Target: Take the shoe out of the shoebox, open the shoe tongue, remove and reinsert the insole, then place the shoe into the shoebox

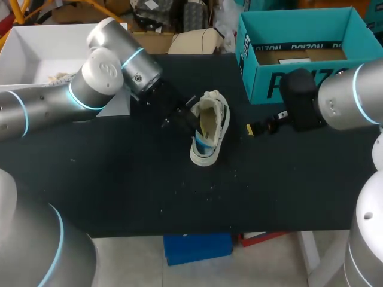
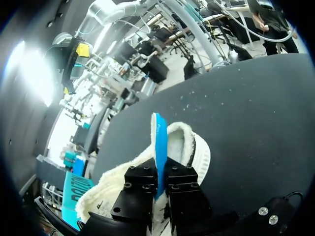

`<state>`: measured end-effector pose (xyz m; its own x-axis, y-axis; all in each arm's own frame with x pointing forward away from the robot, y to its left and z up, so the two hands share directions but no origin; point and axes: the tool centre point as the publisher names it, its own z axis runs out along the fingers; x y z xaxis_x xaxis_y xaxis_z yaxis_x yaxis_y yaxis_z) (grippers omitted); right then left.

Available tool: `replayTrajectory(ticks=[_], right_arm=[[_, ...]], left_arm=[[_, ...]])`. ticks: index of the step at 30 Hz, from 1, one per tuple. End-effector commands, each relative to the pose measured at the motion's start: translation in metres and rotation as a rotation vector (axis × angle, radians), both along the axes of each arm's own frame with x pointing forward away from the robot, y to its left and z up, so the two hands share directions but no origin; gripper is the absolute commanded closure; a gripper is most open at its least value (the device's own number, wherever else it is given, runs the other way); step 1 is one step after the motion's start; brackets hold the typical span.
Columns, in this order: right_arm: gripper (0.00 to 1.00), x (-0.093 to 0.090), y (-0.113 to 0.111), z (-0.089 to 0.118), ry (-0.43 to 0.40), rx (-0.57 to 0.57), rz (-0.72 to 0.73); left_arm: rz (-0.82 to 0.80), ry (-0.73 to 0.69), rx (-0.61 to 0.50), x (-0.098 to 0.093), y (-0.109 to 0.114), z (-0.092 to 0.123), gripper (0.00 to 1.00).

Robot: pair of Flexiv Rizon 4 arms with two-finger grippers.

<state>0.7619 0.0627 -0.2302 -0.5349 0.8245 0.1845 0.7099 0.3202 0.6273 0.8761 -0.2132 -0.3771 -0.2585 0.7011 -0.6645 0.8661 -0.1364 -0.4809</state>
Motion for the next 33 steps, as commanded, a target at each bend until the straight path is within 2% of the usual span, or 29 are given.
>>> replayTrajectory(ticks=[1,11,12,13,17,24,33], right_arm=[[0.00,0.000,0.001,0.000,0.001,-0.002,-0.001],[0.00,0.000,0.001,0.000,0.001,-0.002,-0.001],[0.00,0.000,0.001,0.000,0.001,-0.002,-0.001],[0.00,0.000,0.001,0.000,0.001,-0.002,-0.001],[0.00,0.000,0.001,0.000,0.001,-0.002,-0.001],[0.00,0.000,0.001,0.000,0.001,-0.002,-0.001],[0.00,0.000,0.001,0.000,0.001,-0.002,-0.001]], left_arm=[[0.027,-0.014,0.017,-0.003,-0.001,0.002,1.00],[0.063,-0.035,0.043,0.004,-0.005,0.002,1.00],[0.060,-0.035,0.045,0.002,-0.005,0.004,0.87],[0.056,-0.035,0.047,-0.001,-0.004,0.007,0.65],[0.044,-0.040,0.038,-0.011,0.003,0.023,0.51],[0.029,-0.037,0.031,-0.027,0.010,0.039,0.60],[-0.009,-0.021,0.114,-0.034,0.003,0.023,0.73]])
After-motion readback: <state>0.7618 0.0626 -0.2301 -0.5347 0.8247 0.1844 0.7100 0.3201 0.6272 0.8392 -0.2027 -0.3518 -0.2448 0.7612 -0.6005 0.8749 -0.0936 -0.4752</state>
